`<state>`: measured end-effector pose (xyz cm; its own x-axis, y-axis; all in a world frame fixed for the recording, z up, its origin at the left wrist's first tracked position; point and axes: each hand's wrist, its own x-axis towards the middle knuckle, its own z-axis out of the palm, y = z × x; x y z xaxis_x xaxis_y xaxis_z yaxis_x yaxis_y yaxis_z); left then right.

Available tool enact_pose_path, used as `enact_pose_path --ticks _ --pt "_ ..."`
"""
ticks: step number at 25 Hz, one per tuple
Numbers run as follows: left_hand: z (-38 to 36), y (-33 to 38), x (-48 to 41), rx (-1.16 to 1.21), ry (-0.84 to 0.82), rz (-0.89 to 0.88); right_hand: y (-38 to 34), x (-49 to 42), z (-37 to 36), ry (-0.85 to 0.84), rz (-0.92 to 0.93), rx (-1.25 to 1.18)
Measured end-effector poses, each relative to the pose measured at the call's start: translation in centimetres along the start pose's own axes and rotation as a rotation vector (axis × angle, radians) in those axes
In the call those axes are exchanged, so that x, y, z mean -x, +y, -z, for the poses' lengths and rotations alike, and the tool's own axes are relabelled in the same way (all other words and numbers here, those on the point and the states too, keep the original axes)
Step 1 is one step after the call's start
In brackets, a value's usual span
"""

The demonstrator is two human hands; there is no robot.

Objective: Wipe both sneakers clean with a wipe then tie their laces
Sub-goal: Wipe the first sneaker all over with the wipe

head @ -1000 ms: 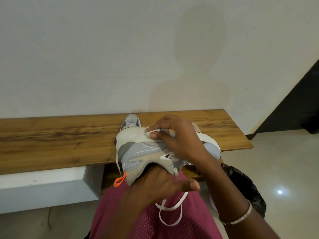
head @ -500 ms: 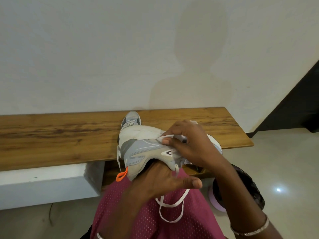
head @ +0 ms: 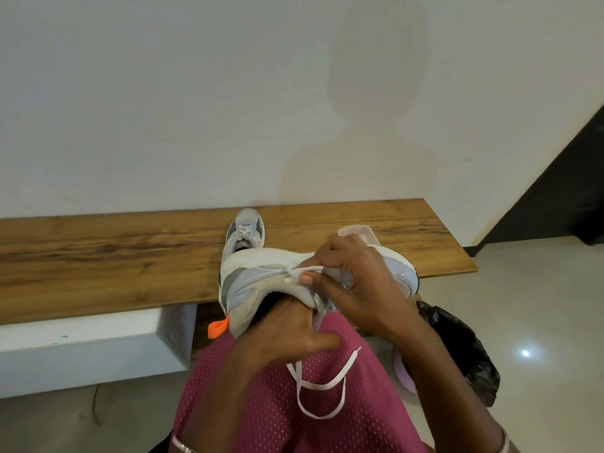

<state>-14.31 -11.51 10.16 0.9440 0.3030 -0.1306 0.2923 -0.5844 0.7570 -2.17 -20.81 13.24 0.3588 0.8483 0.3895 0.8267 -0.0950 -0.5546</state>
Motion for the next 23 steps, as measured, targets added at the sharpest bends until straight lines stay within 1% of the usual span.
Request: enact_pose_path --ticks 2,3,5,7,9,12,14,16,17,20,22,23 --pt "0.0 0.7 0.0 -0.013 -0.003 0.056 -1.3 0.3 -1.6 0.021 0.042 0.002" --pt "-0.1 0.7 0.0 0.002 0.018 0.056 -1.6 0.5 -2.0 0.050 0.046 0.022" --pt "-0.2 0.5 0.0 0.100 0.043 -0.027 -0.9 0.7 -1.9 0.115 0.032 0.084" --pt "0.3 -0.4 0.2 0.270 0.009 -0.018 0.9 1.3 -1.1 0.209 0.022 0.225" --pt "0.5 -1.1 0.2 0.441 0.019 -0.011 2.7 2.1 -0.4 0.349 0.001 0.366" --pt "0.8 -1.2 -0.2 0.697 0.063 -0.043 3.7 3.7 -0.4 0.633 -0.009 0.405" --pt "0.9 -1.6 -0.7 1.019 0.109 -0.069 3.9 4.6 -1.6 0.741 0.007 0.377" --pt "1.0 -1.3 -1.1 1.305 0.127 -0.068 3.7 5.3 -3.2 0.763 0.041 0.289" --pt "1.0 -1.3 -1.3 1.395 0.101 -0.061 3.5 5.5 -3.9 0.751 0.055 0.236" --pt "0.8 0.2 -1.6 1.668 -0.056 -0.122 2.1 5.1 -5.3 0.694 0.050 0.094" --pt "0.9 1.3 -1.8 1.787 -0.130 -0.183 1.4 4.5 -5.4 0.644 0.045 0.033" --pt "0.9 1.6 -1.8 1.807 -0.148 -0.199 1.4 4.1 -5.3 0.616 0.045 0.020"
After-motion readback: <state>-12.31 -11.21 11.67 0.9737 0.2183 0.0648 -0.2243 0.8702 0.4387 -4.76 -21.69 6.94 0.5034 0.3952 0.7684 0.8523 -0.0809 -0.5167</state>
